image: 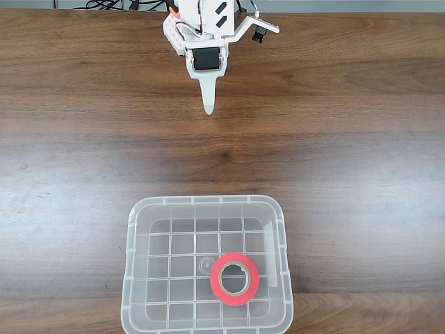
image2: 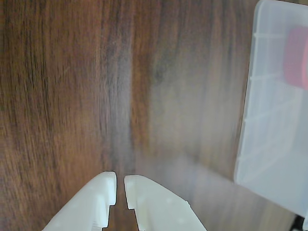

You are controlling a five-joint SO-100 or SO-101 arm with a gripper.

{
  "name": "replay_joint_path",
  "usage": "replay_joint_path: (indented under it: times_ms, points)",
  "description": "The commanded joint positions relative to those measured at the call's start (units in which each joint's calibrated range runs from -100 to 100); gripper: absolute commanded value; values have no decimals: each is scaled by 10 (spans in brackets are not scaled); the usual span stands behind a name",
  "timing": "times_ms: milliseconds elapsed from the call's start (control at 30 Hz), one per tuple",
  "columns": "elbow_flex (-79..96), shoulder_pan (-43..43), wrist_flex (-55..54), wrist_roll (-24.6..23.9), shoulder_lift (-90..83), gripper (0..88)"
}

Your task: Grab the tape and place it in the box.

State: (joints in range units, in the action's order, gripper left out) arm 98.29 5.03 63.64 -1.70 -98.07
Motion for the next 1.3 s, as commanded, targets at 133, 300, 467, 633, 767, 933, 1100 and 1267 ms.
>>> replay_joint_path:
  times_ms: [133,300,467,633,767,933,1100,1267]
  points:
    - [-7,-6,5,-52,-9,12]
    - [-7,-6,7,-51,-9,12]
    - [-7,-6,7,-51,-9,13]
    - [-7,-1,7,-47,-9,13]
    - [-7,2,7,-27,-8,13]
    - [-7,-1,7,-26,-8,13]
    - [-7,-6,7,-30,-8,16]
    - [-7,-6,7,-29,-8,14]
